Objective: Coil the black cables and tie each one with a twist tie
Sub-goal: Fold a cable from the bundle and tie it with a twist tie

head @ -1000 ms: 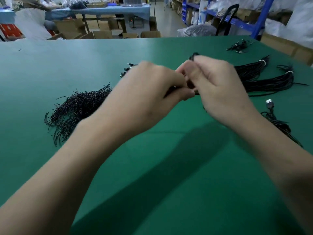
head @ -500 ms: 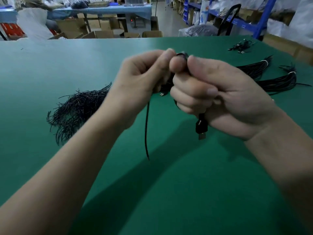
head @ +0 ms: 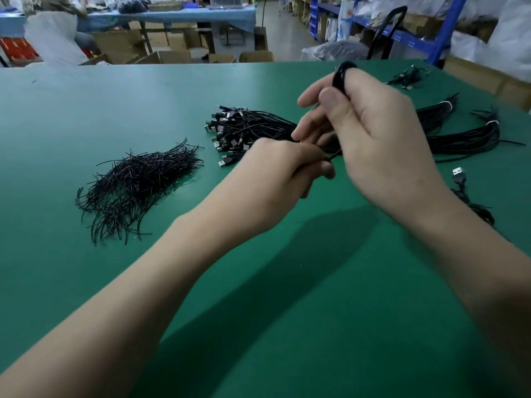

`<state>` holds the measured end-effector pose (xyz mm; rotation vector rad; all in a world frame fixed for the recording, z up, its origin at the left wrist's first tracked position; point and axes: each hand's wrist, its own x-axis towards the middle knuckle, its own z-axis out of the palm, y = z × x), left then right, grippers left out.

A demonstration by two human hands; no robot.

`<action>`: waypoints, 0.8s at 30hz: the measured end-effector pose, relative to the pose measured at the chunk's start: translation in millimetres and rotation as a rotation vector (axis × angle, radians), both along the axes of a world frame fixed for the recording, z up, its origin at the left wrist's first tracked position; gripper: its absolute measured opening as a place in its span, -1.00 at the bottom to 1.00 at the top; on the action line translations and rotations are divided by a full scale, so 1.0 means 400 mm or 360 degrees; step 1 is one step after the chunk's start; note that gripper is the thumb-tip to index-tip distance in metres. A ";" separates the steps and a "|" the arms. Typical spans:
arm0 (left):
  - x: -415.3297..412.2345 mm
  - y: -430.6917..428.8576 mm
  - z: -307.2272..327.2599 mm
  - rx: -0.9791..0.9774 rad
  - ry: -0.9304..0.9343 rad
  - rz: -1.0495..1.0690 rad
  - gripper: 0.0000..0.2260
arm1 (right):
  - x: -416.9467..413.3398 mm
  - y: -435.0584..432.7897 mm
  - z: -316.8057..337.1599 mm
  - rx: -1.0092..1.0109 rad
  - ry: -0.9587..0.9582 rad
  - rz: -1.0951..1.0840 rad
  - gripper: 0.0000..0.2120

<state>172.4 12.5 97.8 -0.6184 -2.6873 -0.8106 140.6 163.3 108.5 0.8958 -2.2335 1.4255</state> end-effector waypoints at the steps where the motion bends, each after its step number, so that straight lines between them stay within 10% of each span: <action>1: 0.003 -0.009 0.010 -0.0061 0.0022 0.0004 -0.69 | -0.001 0.001 -0.005 0.0104 0.0062 -0.0069 -0.77; 9: 0.018 -0.089 0.085 -0.0480 0.0296 0.0219 -0.77 | -0.004 -0.002 -0.023 0.0730 -0.0010 -0.0055 -0.67; 24: -0.009 -0.134 0.080 -0.0223 0.0325 -0.0283 -0.79 | -0.009 0.049 -0.007 0.0464 -0.0969 0.1043 -0.71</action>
